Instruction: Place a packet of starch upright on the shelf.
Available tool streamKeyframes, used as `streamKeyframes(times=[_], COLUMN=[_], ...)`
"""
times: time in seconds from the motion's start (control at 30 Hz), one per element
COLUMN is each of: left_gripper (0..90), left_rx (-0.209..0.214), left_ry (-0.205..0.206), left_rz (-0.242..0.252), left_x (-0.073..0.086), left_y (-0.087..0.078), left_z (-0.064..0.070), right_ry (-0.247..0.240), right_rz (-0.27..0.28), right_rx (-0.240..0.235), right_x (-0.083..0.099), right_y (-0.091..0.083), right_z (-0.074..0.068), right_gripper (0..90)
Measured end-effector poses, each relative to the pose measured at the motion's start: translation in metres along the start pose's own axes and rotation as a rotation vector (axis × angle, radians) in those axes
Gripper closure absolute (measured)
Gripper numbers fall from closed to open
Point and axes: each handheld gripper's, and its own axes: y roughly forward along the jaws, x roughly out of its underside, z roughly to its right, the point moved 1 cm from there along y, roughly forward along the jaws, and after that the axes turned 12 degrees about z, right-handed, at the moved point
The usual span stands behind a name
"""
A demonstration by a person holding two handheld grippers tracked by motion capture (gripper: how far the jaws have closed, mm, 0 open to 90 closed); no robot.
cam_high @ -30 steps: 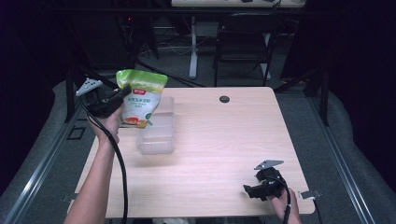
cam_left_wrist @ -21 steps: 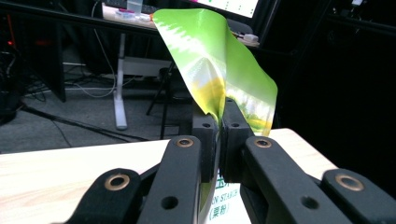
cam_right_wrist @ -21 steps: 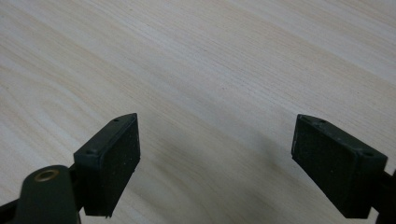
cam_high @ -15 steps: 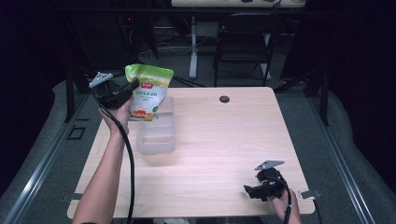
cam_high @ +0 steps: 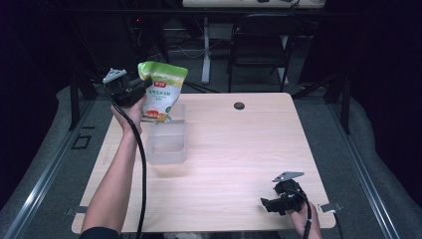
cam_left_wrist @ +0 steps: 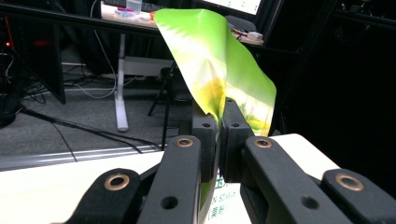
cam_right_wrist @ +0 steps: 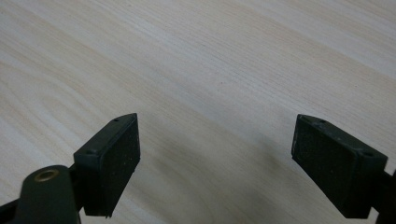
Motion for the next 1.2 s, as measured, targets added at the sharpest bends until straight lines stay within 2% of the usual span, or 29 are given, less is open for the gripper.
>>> streamKeyframes(times=[0.37,0.47,0.57,0.6,0.67,0.7,0.9,1.0,1.07,1.2], left_gripper=[87.3,87.3,87.3,87.3,87.2,87.2,87.1,87.0,86.9,86.8], left_rx=[0.012,0.022,0.028,0.028,0.041,0.04,0.05,0.062,0.064,0.065], left_ry=[0.01,0.01,0.008,0.01,0.003,0.003,-0.07,-0.127,-0.132,-0.158], left_rz=[0.001,0.001,0.001,-0.003,-0.013,-0.015,-0.012,-0.012,-0.042,-0.06], left_x=[0.009,0.013,0.016,0.018,0.022,0.024,0.039,0.046,0.051,0.058], left_y=[0.019,0.024,0.029,0.031,0.035,0.037,0.044,0.048,0.053,0.058], left_z=[-0.002,-0.003,-0.004,-0.004,-0.006,-0.007,-0.017,-0.022,-0.023,-0.026], right_ry=[0.004,-0.012,-0.013,0.005,-0.006,0.006,0.008,0.008,0.009,0.005], right_rz=[0.003,-0.015,-0.013,0.01,-0.001,0.009,0.001,0.001,-0.001,0.001], right_rx=[0.002,0.017,0.013,0.005,0.008,0.004,0.003,0.005,0.007,0.005], right_x=[0.0,0.0,0.0,0.001,0.0,0.001,0.001,0.001,0.001,0.001], right_y=[0.0,-0.002,-0.002,0.0,-0.001,0.0,0.0,0.0,0.0,0.0], right_z=[0.0,0.002,0.002,0.001,0.001,0.001,0.0,0.0,0.001,0.0], right_gripper=[15.0,15.0,15.0,15.0,15.0,15.0,15.0,15.0,15.0,15.0])
